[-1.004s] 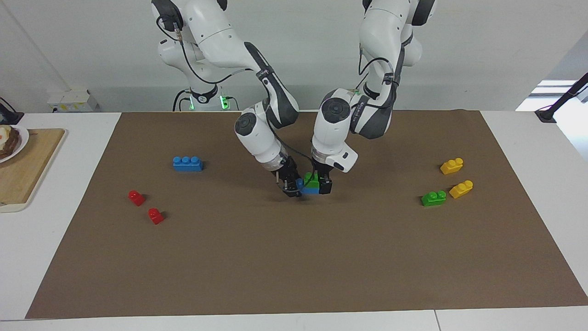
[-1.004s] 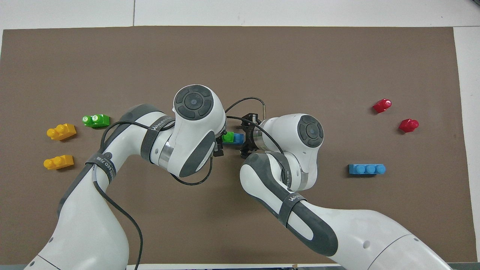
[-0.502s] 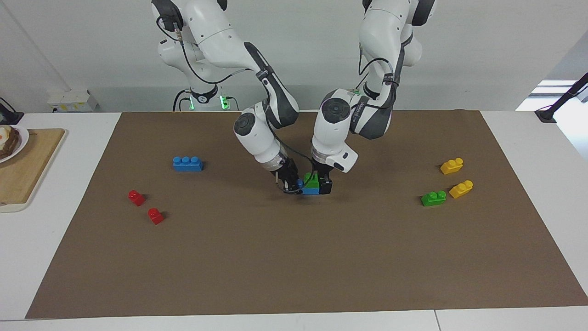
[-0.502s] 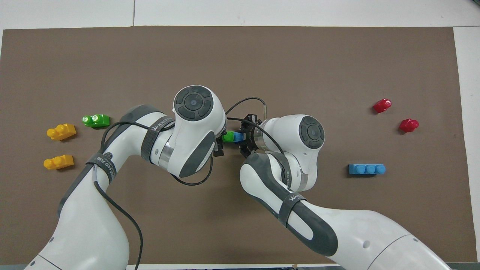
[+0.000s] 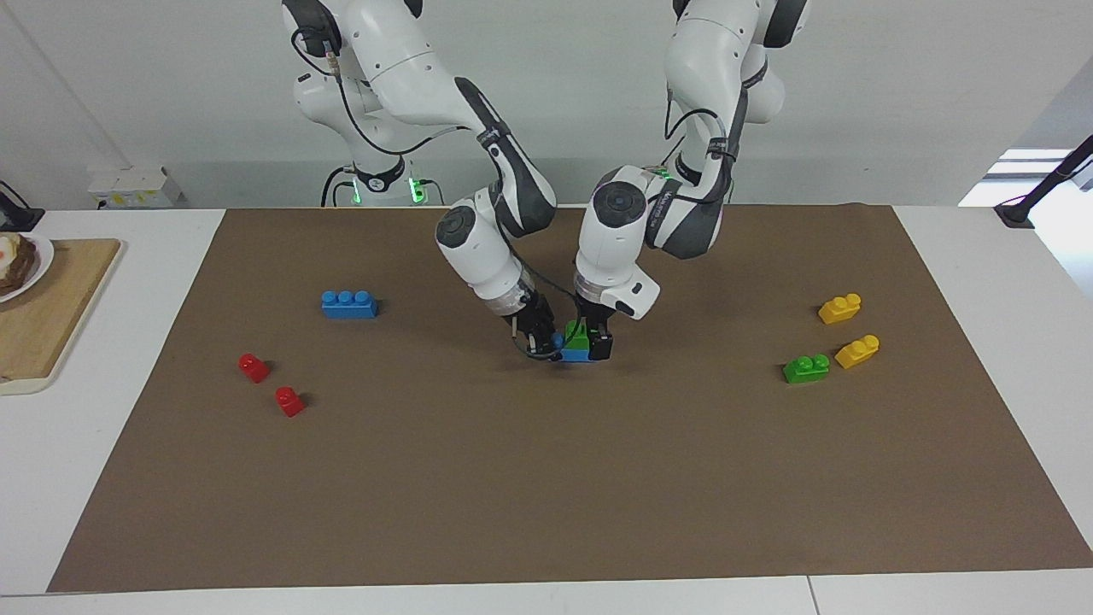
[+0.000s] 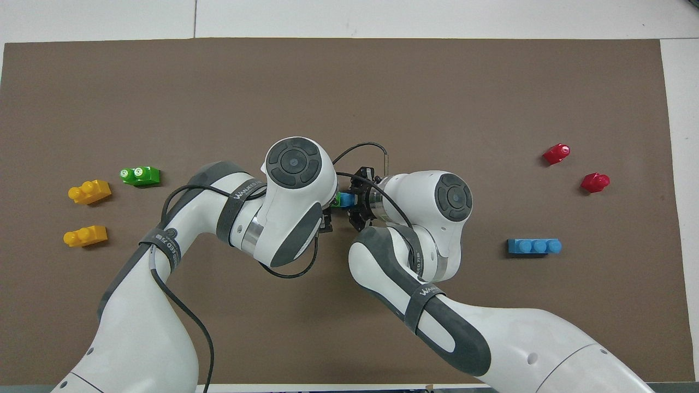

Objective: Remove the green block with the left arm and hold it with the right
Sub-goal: 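Pull the green brick off the blue brick with the left gripper, then carry the green brick toward the yellow bricks while the right gripper carries the blue brick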

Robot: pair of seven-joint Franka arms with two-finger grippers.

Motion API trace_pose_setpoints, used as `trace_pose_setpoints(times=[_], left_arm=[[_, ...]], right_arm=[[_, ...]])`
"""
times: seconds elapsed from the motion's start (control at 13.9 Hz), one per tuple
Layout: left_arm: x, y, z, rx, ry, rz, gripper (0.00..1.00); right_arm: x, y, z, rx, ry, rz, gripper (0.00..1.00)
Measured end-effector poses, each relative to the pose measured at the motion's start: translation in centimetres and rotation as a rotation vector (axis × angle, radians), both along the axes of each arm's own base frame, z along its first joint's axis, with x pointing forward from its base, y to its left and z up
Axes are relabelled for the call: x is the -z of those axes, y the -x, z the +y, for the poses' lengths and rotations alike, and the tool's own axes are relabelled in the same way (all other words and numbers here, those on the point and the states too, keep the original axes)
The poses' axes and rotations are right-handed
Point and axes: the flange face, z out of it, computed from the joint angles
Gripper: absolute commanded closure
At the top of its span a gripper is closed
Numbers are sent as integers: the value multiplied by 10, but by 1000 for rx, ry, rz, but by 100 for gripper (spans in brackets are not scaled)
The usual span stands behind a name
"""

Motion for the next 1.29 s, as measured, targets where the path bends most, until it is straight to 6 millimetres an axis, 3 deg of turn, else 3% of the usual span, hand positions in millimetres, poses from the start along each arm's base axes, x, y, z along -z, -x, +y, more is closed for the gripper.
trace_pose_setpoints(times=[0.22,0.36,0.86,1.15,1.29], left_arm=[[1,1,-1,1,0,0,66],[0,0,0,-1,0,-5,99],[-11,-2,3,2,-4,-7,100],[-72,-16,40,-16,5,-33,100],[-95,-12,59,70,-14,-11,100]], right_arm=[[0,0,0,-1,0,-1,100],[0,0,0,-6,1,-4,100],[0,1,1,-31,4,-18,100],[0,1,1,-30,4,-19,100],[-1,1,1,-33,4,-21,100]])
